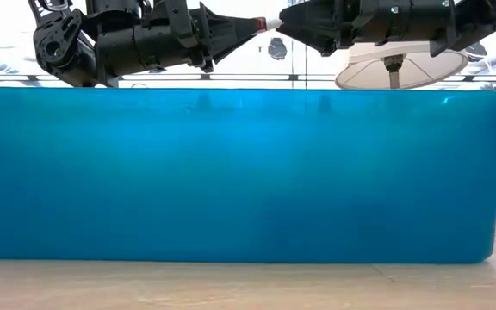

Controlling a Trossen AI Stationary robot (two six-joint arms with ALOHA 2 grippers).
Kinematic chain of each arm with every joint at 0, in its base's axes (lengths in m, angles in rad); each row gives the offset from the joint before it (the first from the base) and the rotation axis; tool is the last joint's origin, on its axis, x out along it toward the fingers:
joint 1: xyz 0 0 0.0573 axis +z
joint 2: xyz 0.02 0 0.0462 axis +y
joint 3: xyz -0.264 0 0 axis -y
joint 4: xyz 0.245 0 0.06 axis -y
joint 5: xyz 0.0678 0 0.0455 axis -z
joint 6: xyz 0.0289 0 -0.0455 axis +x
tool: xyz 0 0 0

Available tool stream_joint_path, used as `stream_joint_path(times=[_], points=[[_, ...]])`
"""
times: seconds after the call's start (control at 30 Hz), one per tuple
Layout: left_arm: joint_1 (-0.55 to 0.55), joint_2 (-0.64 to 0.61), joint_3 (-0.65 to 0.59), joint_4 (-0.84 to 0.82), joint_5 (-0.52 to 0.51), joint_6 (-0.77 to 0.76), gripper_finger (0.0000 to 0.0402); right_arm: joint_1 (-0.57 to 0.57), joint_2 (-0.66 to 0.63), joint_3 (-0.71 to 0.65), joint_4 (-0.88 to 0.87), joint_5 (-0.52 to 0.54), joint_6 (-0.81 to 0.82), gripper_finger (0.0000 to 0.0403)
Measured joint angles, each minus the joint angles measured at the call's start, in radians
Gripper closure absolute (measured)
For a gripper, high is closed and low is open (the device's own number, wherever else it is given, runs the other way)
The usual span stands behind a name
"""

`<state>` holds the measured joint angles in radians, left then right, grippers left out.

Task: Pick & Place food coloring
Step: Put the red food coloring bottle into the blue container

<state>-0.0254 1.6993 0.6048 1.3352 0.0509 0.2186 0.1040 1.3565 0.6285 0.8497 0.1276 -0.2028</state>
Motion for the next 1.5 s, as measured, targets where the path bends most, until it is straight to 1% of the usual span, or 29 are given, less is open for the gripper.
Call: stream_joint_path(times=[0.17,0.4,0.53,0.6,0.77,1.03,1.5], points=[[0.0,0.0,0.0,0.0,0.0,-0.001,0.0349,0.0,0.027,0.017,0.017,0.001,0.004,0.0228],[0.0,0.0,0.001,-0.023,0.0,0.0,0.0349,-0.007,0.147,0.091,0.0,0.002,-0.031,0.023],[0.0,0.001,0.0,-0.037,0.0,0.0,0.0349,-0.005,0.126,0.093,-0.017,0.028,-0.047,0.0234],[0.0,0.001,0.0,-0.039,0.0,0.007,0.0349,0.0,0.097,0.093,-0.069,0.055,-0.049,0.0233],[0.0,0.001,0.0,-0.039,0.0,0.007,0.0349,0.005,0.043,0.093,-0.142,0.058,-0.045,0.0234],[0.0,0.001,0.0,-0.038,0.0,0.005,0.0349,0.005,0.052,0.093,-0.171,0.055,-0.027,0.0243],[0.0,0.001,0.0,-0.041,0.0,0.004,0.0349,0.005,0.052,0.092,-0.162,0.054,-0.026,0.0243]])
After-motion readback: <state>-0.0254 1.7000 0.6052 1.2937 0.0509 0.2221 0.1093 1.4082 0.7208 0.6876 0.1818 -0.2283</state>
